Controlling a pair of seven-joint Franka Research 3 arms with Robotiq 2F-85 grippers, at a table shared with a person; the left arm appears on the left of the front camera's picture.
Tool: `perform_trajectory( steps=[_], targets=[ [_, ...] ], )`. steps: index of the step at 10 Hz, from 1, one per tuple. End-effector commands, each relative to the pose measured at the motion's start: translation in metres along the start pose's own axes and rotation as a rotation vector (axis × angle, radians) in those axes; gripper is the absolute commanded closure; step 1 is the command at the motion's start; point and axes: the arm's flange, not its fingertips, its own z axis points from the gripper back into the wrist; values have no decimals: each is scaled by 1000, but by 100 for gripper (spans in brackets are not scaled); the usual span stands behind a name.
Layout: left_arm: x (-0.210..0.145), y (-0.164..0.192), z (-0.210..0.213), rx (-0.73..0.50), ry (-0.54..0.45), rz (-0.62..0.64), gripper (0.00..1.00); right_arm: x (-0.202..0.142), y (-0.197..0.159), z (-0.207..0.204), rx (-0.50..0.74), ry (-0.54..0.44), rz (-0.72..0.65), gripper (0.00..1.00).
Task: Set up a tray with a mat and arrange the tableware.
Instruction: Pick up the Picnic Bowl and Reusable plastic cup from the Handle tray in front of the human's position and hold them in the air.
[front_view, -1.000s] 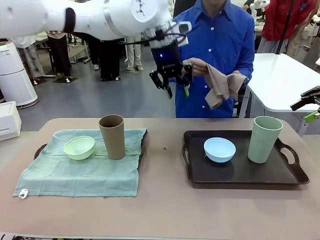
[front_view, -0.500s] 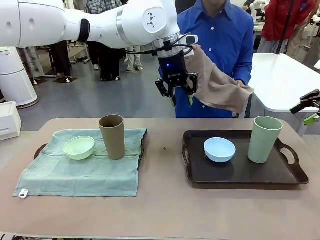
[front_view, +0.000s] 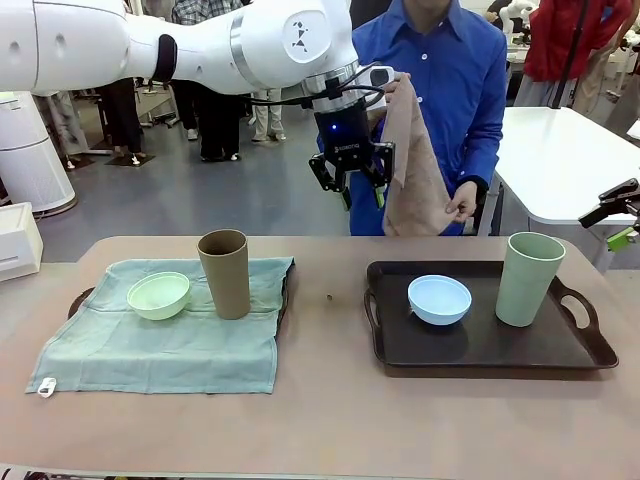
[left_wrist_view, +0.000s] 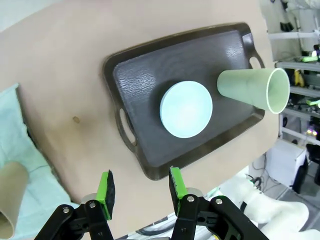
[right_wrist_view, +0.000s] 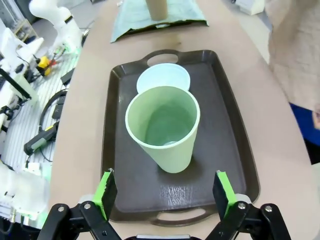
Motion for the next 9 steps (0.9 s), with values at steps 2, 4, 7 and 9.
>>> perform_trajectory(
  steps=[2,4,7,9],
  targets=[
    [-16,-69,-41,64,-91,-70,41,-39,-11,-33,-51,-73,71,0],
    [-28,-93,-76,73,-101,-122,41,-63,-12,-66,-28,-72,76,0],
    [-17,-106,-116,73,-101,-159,41,-63,-14,-96,8,-36,128,0],
    [-12,-108,-130,105,-53,-189,41,-55,-17,-110,7,-23,154,0]
  ],
)
